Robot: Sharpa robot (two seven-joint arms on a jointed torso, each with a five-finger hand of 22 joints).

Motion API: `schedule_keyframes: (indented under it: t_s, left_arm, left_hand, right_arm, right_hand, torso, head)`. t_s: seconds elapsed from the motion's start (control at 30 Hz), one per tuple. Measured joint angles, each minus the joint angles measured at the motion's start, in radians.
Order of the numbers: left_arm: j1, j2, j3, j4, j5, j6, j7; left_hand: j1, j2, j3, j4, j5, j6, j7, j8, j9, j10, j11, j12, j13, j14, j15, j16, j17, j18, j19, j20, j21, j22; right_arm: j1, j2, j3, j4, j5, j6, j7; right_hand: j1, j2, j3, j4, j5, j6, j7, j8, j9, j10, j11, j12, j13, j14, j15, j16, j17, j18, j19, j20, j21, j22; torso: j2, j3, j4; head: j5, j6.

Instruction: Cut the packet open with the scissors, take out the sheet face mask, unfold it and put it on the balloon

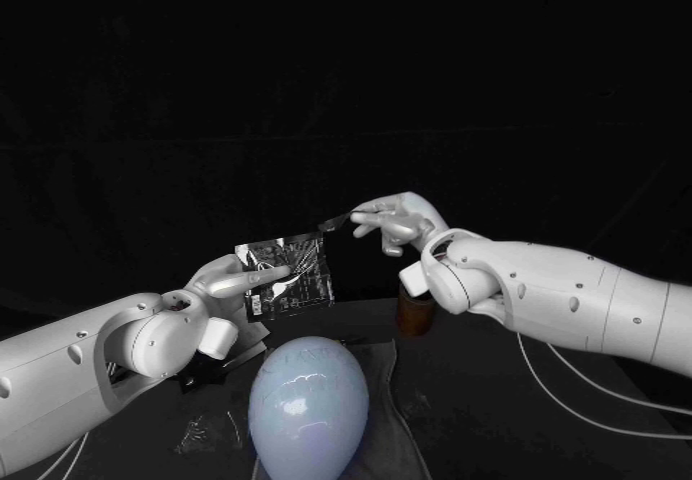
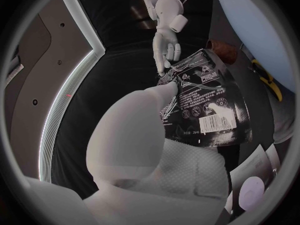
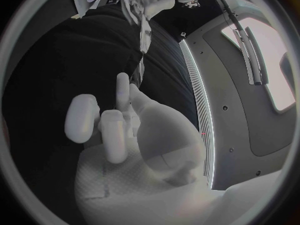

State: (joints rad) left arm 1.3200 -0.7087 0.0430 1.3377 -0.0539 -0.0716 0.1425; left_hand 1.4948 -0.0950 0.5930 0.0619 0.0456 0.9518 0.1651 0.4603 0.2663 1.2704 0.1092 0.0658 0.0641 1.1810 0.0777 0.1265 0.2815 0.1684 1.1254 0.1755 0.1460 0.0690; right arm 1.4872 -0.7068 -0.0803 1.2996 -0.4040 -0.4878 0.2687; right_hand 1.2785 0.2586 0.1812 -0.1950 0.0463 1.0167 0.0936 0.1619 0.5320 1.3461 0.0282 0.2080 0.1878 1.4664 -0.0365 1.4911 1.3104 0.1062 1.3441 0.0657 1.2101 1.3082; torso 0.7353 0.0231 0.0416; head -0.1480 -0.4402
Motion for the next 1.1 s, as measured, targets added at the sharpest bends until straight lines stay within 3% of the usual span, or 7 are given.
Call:
schedule_keyframes:
  t_s: [0.27,0.3,0.47,0.7,0.83,0.9,1.1]
  left_arm:
    - [-0.001,-0.001,-0.003,-0.008,-0.003,0.0,-0.001]
    - [-0.001,-0.001,-0.004,-0.008,-0.004,0.0,-0.001]
    - [-0.001,-0.002,-0.005,-0.01,-0.006,0.0,-0.001]
    - [-0.001,-0.002,-0.005,-0.01,-0.007,0.0,-0.002]
    - [-0.001,-0.002,-0.005,-0.012,-0.007,0.0,-0.002]
    - [-0.001,-0.002,-0.005,-0.014,-0.007,-0.001,-0.002]
    - [-0.001,-0.011,-0.006,-0.015,-0.008,-0.002,-0.002]
  left_hand:
    - [0.003,0.002,0.0,0.0,0.0,0.0,0.0,0.0,0.0,0.0,0.0,0.0,0.0,0.0,0.0,0.0,0.0,0.0,0.0,0.0,0.0,0.0]
    - [0.003,0.002,0.0,0.0,0.0,0.0,0.0,0.0,0.0,0.0,0.0,0.0,0.0,0.0,0.0,0.0,0.0,0.0,0.0,0.0,0.0,0.0]
    - [0.001,0.004,0.004,-0.004,0.0,-0.003,0.003,0.0,0.0,0.0,0.0,0.0,0.0,0.0,0.0,0.0,0.001,-0.005,0.0,0.0,0.0,0.0]
    - [-0.003,0.008,0.004,-0.005,0.0,-0.004,0.003,-0.003,0.0,0.0,0.0,0.0,0.0,0.0,0.0,0.0,0.001,0.004,0.0,0.0,0.0,0.0]
    - [-0.003,0.008,0.004,-0.005,0.0,-0.004,0.003,-0.004,0.0,0.0,0.0,0.0,0.0,0.0,0.0,0.0,0.001,0.004,0.0,0.0,0.0,0.0]
    - [-0.003,0.008,0.004,-0.005,-0.002,-0.004,0.003,-0.002,0.0,0.0,0.0,0.0,0.0,0.0,0.0,0.0,0.001,0.004,0.0,0.0,0.0,0.0]
    - [-0.003,0.008,0.004,-0.005,-0.004,-0.006,0.001,0.0,0.0,-0.002,0.002,0.0,0.0,0.0,0.0,0.0,0.001,0.004,0.0,0.0,0.0,0.0]
  right_arm:
    - [0.056,0.04,0.003,-0.082,-0.047,-0.058,-0.034]
    - [0.061,0.044,0.003,-0.088,-0.05,-0.063,-0.037]
    - [0.076,0.056,0.003,-0.105,-0.067,-0.094,-0.046]
    - [0.086,0.058,0.004,-0.108,-0.088,-0.121,-0.053]
    - [0.088,0.046,0.004,-0.095,-0.103,-0.117,-0.063]
    - [0.088,0.029,0.0,-0.074,-0.113,-0.104,-0.072]
    - [0.086,-0.048,-0.02,0.021,-0.152,-0.031,-0.107]
  right_hand:
    - [-0.073,-0.003,0.072,-0.047,0.0,-0.002,-0.002,0.002,0.0,0.006,-0.007,0.012,0.035,0.0,0.0,0.012,0.0,-0.001,0.01,-0.003,0.019,0.0]
    - [-0.086,-0.004,0.084,-0.053,-0.001,-0.004,-0.004,0.004,0.0,0.006,-0.007,0.012,0.041,0.0,0.0,0.012,-0.001,-0.008,0.012,-0.001,0.022,0.0]
    - [-0.111,-0.008,0.116,-0.07,-0.001,-0.005,-0.005,0.005,0.001,0.006,-0.007,0.018,0.059,0.0,0.0,0.02,-0.002,-0.015,0.019,-0.005,0.031,0.0]
    - [-0.126,-0.009,0.146,-0.083,-0.003,-0.008,-0.006,0.005,0.001,0.006,-0.007,0.022,0.075,-0.001,-0.006,0.02,-0.003,-0.015,0.019,-0.005,0.035,-0.001]
    - [-0.136,-0.018,0.163,-0.087,-0.004,-0.012,-0.002,0.005,0.005,0.006,-0.007,0.022,0.081,0.0,-0.007,0.02,-0.003,-0.015,0.019,-0.005,0.033,-0.001]
    - [-0.139,-0.019,0.168,-0.086,-0.003,-0.013,-0.002,0.02,0.005,0.006,-0.007,0.022,0.082,0.0,-0.007,0.02,-0.003,-0.016,0.019,-0.005,0.025,-0.001]
    - [-0.145,-0.024,0.18,-0.087,0.0,-0.017,-0.001,0.028,0.005,-0.003,-0.005,0.022,0.085,0.0,-0.007,0.01,-0.003,-0.016,0.015,-0.001,0.015,0.0]
  torso:
    - [0.0,-0.0001,0.0005]
    - [0.0,0.0001,0.0006]
    - [0.001,0.0006,0.0006]
    - [0.001,0.0006,0.0003]
    - [0.001,0.0006,0.0001]
    - [0.001,0.0001,0.0]
    - [0.001,0.0,0.0004]
  head:
    - [0.0,0.002]
    - [0.0,0.002]
    - [0.001,0.004]
    - [0.003,0.008]
    - [0.004,0.01]
    - [0.005,0.01]
    - [0.009,0.005]
